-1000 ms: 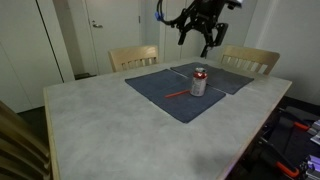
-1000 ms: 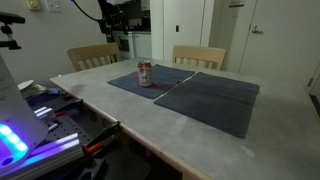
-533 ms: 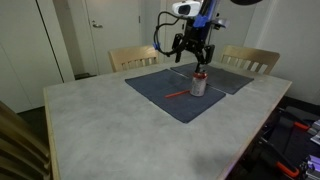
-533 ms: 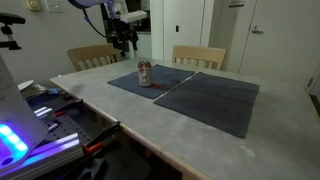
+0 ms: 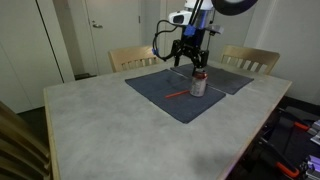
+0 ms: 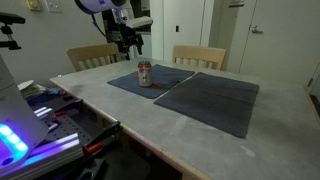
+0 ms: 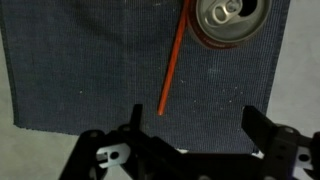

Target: Put the straw inside the can

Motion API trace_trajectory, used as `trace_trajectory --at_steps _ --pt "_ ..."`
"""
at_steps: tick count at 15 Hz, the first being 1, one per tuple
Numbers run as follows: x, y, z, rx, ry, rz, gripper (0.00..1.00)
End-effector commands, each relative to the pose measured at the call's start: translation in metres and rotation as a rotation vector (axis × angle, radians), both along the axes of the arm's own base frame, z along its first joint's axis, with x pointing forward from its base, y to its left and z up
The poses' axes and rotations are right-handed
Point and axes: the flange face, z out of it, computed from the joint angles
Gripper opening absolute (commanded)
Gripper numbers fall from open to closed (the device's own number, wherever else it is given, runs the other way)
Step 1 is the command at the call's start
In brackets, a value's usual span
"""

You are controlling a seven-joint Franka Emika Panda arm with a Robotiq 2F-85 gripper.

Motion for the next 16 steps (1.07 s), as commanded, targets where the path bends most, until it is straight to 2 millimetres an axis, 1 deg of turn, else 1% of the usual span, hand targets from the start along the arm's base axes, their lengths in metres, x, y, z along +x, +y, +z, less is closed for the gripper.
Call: trace_trajectory --at_steps 1,8,16 --pt "0.003 -0.002 -0.018 -0.005 -0.018 -0.046 1.00" --pt "0.005 0.003 -0.049 -0.022 -0.036 -0.080 1.00" --pt "0.010 0.012 -0.073 -0.027 -0.025 -0.081 1.00"
